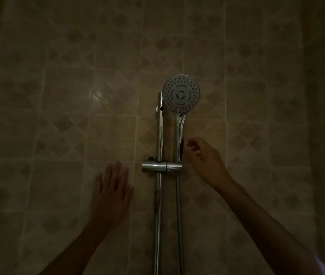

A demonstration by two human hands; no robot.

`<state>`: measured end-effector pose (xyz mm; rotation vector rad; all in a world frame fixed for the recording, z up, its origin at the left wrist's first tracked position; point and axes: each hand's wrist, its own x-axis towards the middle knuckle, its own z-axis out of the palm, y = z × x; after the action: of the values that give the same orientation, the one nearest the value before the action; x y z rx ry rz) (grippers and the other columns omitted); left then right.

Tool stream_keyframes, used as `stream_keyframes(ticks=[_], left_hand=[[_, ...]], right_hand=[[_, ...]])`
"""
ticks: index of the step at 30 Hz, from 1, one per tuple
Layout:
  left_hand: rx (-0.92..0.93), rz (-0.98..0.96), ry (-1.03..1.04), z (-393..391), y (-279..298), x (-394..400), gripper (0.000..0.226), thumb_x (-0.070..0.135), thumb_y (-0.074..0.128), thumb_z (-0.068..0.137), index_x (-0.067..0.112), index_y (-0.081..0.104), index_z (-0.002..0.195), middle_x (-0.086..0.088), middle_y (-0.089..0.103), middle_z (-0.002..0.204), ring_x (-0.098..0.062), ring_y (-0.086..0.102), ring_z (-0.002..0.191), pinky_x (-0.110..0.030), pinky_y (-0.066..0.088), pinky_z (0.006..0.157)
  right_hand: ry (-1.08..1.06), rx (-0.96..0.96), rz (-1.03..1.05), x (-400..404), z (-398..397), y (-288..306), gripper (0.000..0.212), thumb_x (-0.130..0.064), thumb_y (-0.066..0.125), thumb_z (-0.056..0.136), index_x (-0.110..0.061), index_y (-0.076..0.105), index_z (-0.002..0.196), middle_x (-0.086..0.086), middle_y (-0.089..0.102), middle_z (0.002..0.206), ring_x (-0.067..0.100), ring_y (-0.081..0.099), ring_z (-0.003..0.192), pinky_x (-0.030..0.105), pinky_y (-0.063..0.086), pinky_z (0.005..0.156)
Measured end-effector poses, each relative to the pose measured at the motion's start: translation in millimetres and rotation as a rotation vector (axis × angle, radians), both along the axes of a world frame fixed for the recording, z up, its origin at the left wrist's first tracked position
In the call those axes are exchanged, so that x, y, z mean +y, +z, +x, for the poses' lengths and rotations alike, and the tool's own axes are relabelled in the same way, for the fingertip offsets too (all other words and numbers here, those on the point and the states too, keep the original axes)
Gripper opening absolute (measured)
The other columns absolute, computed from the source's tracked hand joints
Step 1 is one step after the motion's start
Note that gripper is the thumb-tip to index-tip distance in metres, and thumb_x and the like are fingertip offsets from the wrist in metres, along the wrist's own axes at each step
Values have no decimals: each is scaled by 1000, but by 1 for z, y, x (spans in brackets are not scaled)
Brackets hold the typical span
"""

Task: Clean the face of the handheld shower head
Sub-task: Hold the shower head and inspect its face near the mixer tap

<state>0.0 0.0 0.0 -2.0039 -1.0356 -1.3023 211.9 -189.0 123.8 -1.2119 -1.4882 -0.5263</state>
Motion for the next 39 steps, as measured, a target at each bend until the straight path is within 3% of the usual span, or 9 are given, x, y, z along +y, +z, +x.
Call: stream_keyframes(ticks=[3,8,12,15,19,25,29,34,39], left_hand=[[-81,55,-12,3,1,4,64,46,30,94,22,16,151,-5,8,161,-23,3,149,-48,9,119],[-100,186,50,5,-5,12,62,38,46,90,19,32,147,-6,23,158,-25,17,147,-50,20,117],[-96,187,52,5,-5,13,62,36,49,88,19,35,146,-5,25,157,-25,19,147,-51,23,115],[-90,182,42,5,-4,12,61,37,47,89,19,35,146,-6,25,157,-25,19,146,-51,23,115],[-76,167,49,3,-4,13,61,38,45,90,20,34,146,-5,24,157,-25,18,147,-51,22,115],[-48,121,44,2,-2,12,61,40,41,90,21,31,147,-5,22,158,-25,16,147,-50,19,117],[-30,92,4,-2,0,9,60,41,37,92,21,31,148,-5,21,158,-25,14,148,-50,16,117],[34,29,-20,-7,0,8,64,44,31,95,21,13,152,-5,7,161,-25,0,149,-47,2,118],[92,-26,-24,-13,1,6,65,48,26,94,22,9,152,-6,7,161,-23,-3,148,-41,-7,118]], right_hand=[[165,196,-44,10,-9,10,25,-33,52,96,-18,61,114,-9,66,101,-3,60,92,4,43,73],[301,328,-43,34,-20,15,28,-35,47,99,-11,62,99,9,66,90,10,59,79,32,48,76],[312,406,-13,45,-32,20,32,-34,39,102,-9,59,96,0,62,83,11,59,77,26,47,74],[381,485,-38,45,-39,26,36,-28,39,102,5,53,102,8,60,76,11,59,59,24,51,58],[503,557,-80,38,-46,33,24,-18,35,104,-1,51,99,11,48,65,6,48,35,16,39,35],[342,485,-27,34,-39,54,37,-26,35,103,-4,55,82,8,57,66,12,54,51,16,41,39],[316,531,21,28,-29,66,29,-30,36,103,-8,55,100,4,58,71,14,57,60,21,49,50],[334,573,-17,3,-20,52,27,-29,39,102,-13,56,88,6,58,70,16,57,61,30,51,58],[331,619,-67,-36,-14,16,26,-28,43,101,-8,57,94,7,59,72,18,57,63,31,51,59]])
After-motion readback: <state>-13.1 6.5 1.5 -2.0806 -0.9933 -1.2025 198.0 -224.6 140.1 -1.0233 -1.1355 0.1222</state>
